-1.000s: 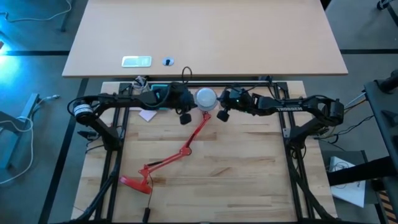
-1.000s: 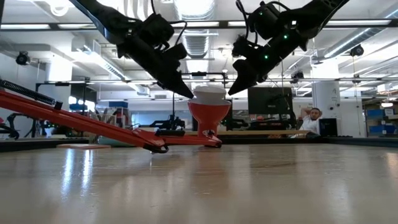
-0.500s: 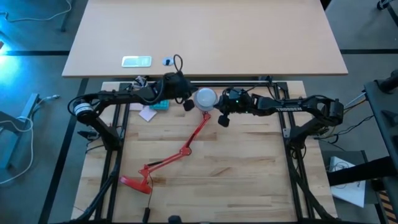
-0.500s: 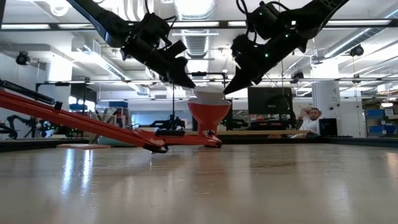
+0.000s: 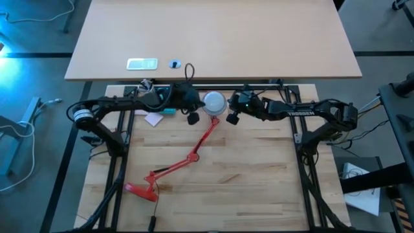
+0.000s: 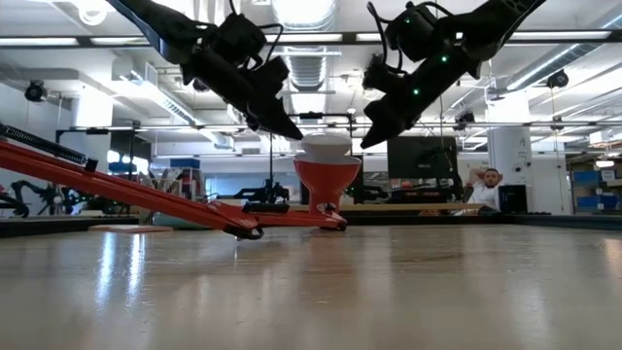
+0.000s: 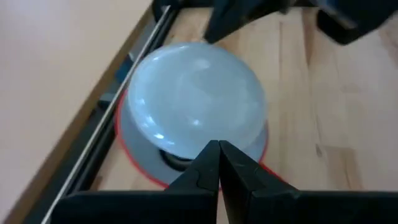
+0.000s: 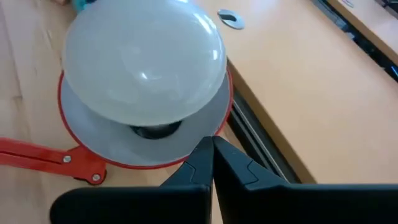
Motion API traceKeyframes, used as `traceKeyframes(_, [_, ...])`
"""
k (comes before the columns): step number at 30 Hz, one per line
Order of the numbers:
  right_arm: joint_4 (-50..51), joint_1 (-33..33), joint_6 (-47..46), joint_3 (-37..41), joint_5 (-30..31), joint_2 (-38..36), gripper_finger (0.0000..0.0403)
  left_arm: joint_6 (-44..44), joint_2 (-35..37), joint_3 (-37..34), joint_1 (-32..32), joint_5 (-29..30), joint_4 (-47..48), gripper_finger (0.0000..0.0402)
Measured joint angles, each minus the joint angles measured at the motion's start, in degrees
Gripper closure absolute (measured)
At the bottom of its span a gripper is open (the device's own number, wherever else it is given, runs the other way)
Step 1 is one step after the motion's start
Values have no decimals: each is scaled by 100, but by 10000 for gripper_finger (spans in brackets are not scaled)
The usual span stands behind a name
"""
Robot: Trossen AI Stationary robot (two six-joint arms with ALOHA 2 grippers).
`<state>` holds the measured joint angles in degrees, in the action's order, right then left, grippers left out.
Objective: Screw lightbulb
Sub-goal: Remove the light bulb from the red lamp
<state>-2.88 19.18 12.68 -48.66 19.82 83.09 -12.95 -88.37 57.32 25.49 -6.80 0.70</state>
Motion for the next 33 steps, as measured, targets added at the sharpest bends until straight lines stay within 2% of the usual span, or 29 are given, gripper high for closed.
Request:
traceKeyframes(2, [80, 2, 1, 0, -209, 0, 403, -7, 17, 0, 63, 131, -12, 401])
traceKeyframes(7, [129, -4, -14, 0, -1854, 52, 403, 15, -8, 0, 353, 443, -529, 401])
traceKeyframes(9, [-16, -9, -10, 0, -2177, 126, 403, 41, -69, 0, 435, 447, -775, 401])
traceKeyframes(15, [-272, 0, 15, 0, -2042, 286, 403, 42, -257, 0, 496, 430, -1045, 401])
traceKeyframes(21, [-213, -1, 157, 2, -1192, 295, 403, 59, -270, 0, 359, 113, -655, 401])
traceKeyframes(25, [-165, -2, 337, 9, -546, 209, 403, 94, -179, 0, 99, 99, -276, 401])
traceKeyframes(29, [-235, 6, 381, 7, -321, 143, 403, 101, -129, -2, -127, -29, 72, 401])
traceKeyframes(33, [41, -9, 362, 4, -344, 104, 403, 101, -64, -2, -114, 447, 164, 401])
